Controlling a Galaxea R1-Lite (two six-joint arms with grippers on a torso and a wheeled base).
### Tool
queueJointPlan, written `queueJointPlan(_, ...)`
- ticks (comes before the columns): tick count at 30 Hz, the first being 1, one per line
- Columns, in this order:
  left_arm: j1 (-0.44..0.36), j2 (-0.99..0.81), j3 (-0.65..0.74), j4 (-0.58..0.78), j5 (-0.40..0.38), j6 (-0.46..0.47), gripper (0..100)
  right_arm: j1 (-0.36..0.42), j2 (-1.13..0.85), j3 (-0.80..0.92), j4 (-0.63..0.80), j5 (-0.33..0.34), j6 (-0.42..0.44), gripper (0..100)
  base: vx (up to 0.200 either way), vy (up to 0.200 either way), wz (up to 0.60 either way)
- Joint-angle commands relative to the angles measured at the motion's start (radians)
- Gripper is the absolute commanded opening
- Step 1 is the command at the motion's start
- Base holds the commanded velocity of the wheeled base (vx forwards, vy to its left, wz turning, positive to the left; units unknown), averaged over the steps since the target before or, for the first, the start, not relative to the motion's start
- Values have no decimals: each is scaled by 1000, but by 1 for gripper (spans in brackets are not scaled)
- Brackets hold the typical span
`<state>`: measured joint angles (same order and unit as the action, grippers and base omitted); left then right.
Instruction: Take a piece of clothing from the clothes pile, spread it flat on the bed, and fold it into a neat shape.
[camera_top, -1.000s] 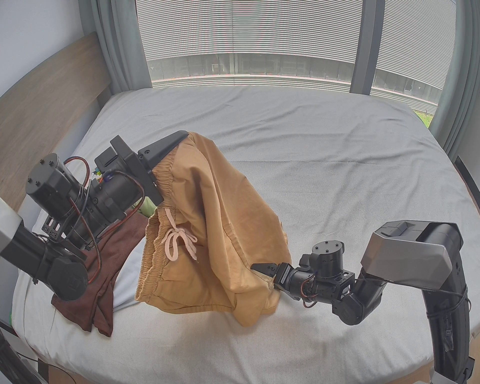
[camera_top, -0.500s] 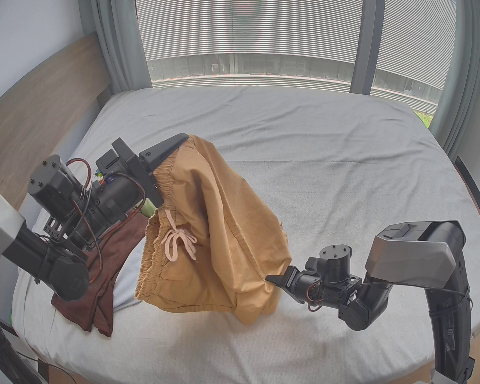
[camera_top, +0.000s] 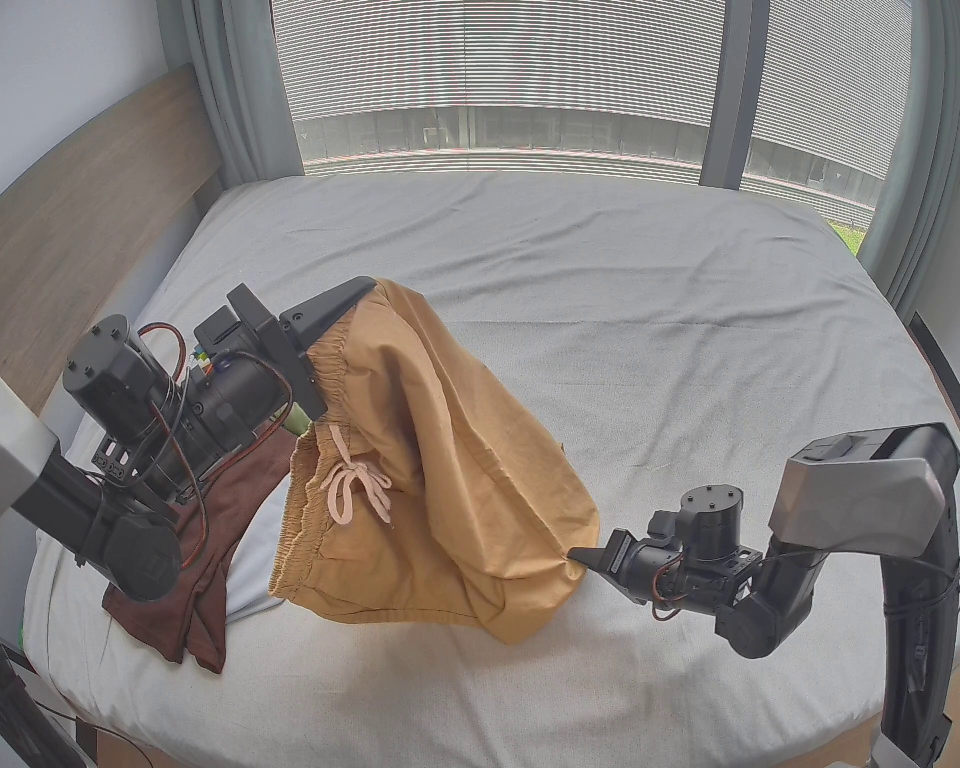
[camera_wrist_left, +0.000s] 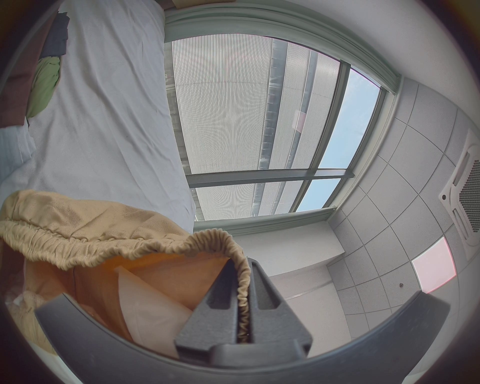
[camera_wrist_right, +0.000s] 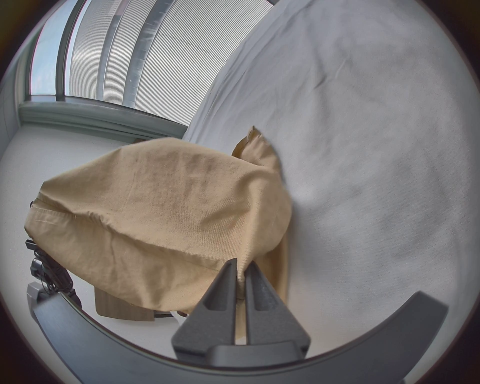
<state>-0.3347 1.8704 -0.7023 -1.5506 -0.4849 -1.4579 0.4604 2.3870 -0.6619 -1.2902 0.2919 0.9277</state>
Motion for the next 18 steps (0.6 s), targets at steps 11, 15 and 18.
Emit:
queueJointPlan(11, 49, 148, 0, 1, -1, 19, 0, -143, -216, 1, 258, 7, -190, 0, 0, 0, 0)
queueJointPlan(15, 49, 199, 11, 1, -3, 97, 0, -141, -207, -38, 270, 7, -193, 0, 0, 0, 0)
queueJointPlan(18, 49, 234, 14, 1, -3, 151, 0, -135, -192, -47, 261, 9, -194, 0, 0, 0, 0)
